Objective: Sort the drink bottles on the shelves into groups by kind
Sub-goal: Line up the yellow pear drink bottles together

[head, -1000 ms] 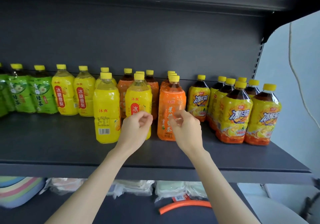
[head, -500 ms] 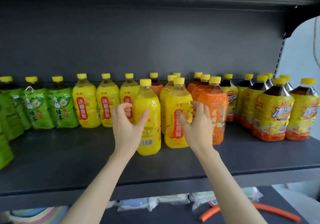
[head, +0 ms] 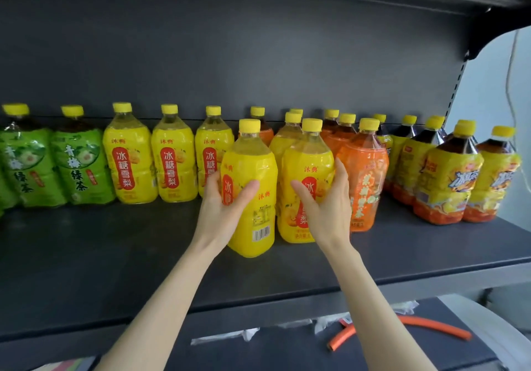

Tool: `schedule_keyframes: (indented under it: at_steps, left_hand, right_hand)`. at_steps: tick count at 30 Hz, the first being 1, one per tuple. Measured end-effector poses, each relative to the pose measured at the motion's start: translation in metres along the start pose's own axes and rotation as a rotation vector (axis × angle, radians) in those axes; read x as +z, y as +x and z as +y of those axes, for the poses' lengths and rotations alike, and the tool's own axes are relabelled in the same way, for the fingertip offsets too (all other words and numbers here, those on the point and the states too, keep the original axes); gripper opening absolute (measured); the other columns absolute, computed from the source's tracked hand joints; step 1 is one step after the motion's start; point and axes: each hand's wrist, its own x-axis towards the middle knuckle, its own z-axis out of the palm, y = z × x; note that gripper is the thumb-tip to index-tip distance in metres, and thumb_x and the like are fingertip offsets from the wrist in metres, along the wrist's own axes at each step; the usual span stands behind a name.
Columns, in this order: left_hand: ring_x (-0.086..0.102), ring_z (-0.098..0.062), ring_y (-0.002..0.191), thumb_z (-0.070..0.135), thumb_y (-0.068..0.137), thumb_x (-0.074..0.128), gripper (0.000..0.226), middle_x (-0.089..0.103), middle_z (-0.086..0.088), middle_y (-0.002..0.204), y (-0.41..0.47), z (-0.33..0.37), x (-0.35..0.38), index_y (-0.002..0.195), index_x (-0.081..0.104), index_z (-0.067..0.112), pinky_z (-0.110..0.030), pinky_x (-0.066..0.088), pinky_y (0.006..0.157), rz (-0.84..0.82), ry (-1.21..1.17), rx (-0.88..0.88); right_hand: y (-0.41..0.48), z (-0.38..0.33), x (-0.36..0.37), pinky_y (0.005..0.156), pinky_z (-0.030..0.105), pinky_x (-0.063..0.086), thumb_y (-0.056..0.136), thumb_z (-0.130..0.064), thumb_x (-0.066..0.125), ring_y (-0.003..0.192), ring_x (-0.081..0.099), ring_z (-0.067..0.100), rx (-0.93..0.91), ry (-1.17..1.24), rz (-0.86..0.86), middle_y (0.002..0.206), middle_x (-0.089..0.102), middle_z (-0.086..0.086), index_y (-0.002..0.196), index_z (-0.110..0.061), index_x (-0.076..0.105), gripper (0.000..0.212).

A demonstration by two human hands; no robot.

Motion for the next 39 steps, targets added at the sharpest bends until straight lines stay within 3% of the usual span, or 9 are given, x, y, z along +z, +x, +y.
schedule_keyframes:
  at_steps: [5, 11, 14, 19, 22, 28, 31, 34, 39]
  left_hand:
    - [0.039, -0.015, 0.13, 0.078, 0.057, 0.058, 0.097, 0.039, 0.005, 0.141, -0.003, -0.001, -0.006, 0.14, 0.033, 0.033, -0.043, 0.037, 0.105, 0.023, 0.102, -0.011]
    - [0.053, 0.006, 0.106, 0.052, 0.08, 0.053, 0.069, 0.052, 0.017, 0.128, -0.008, 0.01, -0.009, 0.143, 0.03, 0.034, -0.013, 0.044, 0.077, -0.131, -0.103, -0.066]
    - [0.059, 0.003, 0.097, 0.048, 0.074, 0.056, 0.061, 0.059, 0.018, 0.113, -0.017, 0.013, -0.011, 0.132, 0.04, 0.037, -0.014, 0.046, 0.069, -0.133, -0.079, -0.079]
    - [0.06, -0.001, 0.094, 0.053, 0.071, 0.055, 0.065, 0.059, 0.016, 0.11, -0.033, 0.012, -0.001, 0.131, 0.041, 0.034, -0.012, 0.049, 0.063, -0.017, -0.096, -0.071]
    - [0.061, -0.005, 0.099, 0.055, 0.07, 0.054, 0.074, 0.059, 0.008, 0.119, -0.038, 0.01, 0.0, 0.137, 0.038, 0.028, -0.015, 0.053, 0.067, 0.066, -0.122, -0.032]
    - [0.059, -0.01, 0.105, 0.059, 0.071, 0.051, 0.077, 0.057, 0.004, 0.125, -0.026, 0.003, -0.026, 0.139, 0.037, 0.025, -0.018, 0.053, 0.074, 0.114, -0.042, 0.025]
    - [0.057, -0.006, 0.102, 0.057, 0.073, 0.05, 0.071, 0.055, 0.008, 0.122, -0.01, -0.002, -0.044, 0.137, 0.034, 0.03, -0.022, 0.051, 0.08, 0.092, -0.045, 0.002]
    - [0.051, -0.007, 0.106, 0.053, 0.08, 0.048, 0.069, 0.048, 0.01, 0.123, 0.01, -0.007, -0.058, 0.142, 0.026, 0.031, -0.015, 0.044, 0.073, 0.03, -0.013, -0.042]
    - [0.047, -0.011, 0.115, 0.052, 0.085, 0.048, 0.063, 0.046, 0.007, 0.128, 0.044, -0.021, -0.067, 0.141, 0.03, 0.03, -0.029, 0.042, 0.088, -0.077, 0.053, -0.096]
  right_hand:
    - [-0.009, 0.008, -0.006, 0.104, 0.039, 0.042, 0.058, -0.072, 0.073, 0.129, 0.04, 0.019, 0.071, 0.183, -0.013, 0.138, 0.038, -0.002, 0.145, -0.023, 0.029, 0.109]
    - [-0.008, 0.015, -0.005, 0.083, 0.033, 0.056, 0.053, -0.064, 0.072, 0.105, 0.063, 0.015, 0.187, 0.498, -0.185, 0.119, 0.059, -0.004, 0.13, -0.027, 0.035, 0.093]
    - [-0.008, 0.016, -0.004, 0.079, 0.03, 0.057, 0.06, -0.053, 0.074, 0.102, 0.064, 0.014, 0.196, 0.521, -0.183, 0.118, 0.062, -0.003, 0.132, -0.022, 0.039, 0.085]
    - [-0.02, 0.01, 0.0, 0.074, 0.023, 0.056, 0.056, -0.061, 0.072, 0.096, 0.066, 0.011, 0.174, 0.546, -0.11, 0.109, 0.066, -0.007, 0.123, -0.024, 0.052, 0.079]
    - [-0.029, 0.004, 0.002, 0.064, 0.012, 0.052, 0.063, -0.054, 0.071, 0.089, 0.067, 0.003, 0.158, 0.562, -0.072, 0.102, 0.067, -0.011, 0.115, -0.024, 0.055, 0.062]
    - [-0.038, -0.012, 0.026, 0.063, 0.012, 0.052, 0.062, -0.059, 0.07, 0.086, 0.066, 0.002, 0.146, 0.531, -0.056, 0.099, 0.067, -0.013, 0.113, -0.023, 0.058, 0.064]
    - [-0.036, -0.018, 0.044, 0.074, 0.018, 0.053, 0.059, -0.064, 0.071, 0.092, 0.066, 0.004, 0.144, 0.503, -0.054, 0.103, 0.068, -0.013, 0.12, -0.022, 0.058, 0.075]
    - [-0.032, -0.025, 0.06, 0.086, 0.028, 0.053, 0.055, -0.073, 0.068, 0.099, 0.064, 0.007, 0.155, 0.472, -0.023, 0.109, 0.066, -0.011, 0.129, -0.019, 0.055, 0.092]
    - [-0.023, -0.03, 0.076, 0.072, 0.013, 0.046, 0.074, -0.052, 0.072, 0.09, 0.057, -0.001, 0.164, 0.436, 0.001, 0.107, 0.061, -0.012, 0.135, -0.019, 0.049, 0.073]
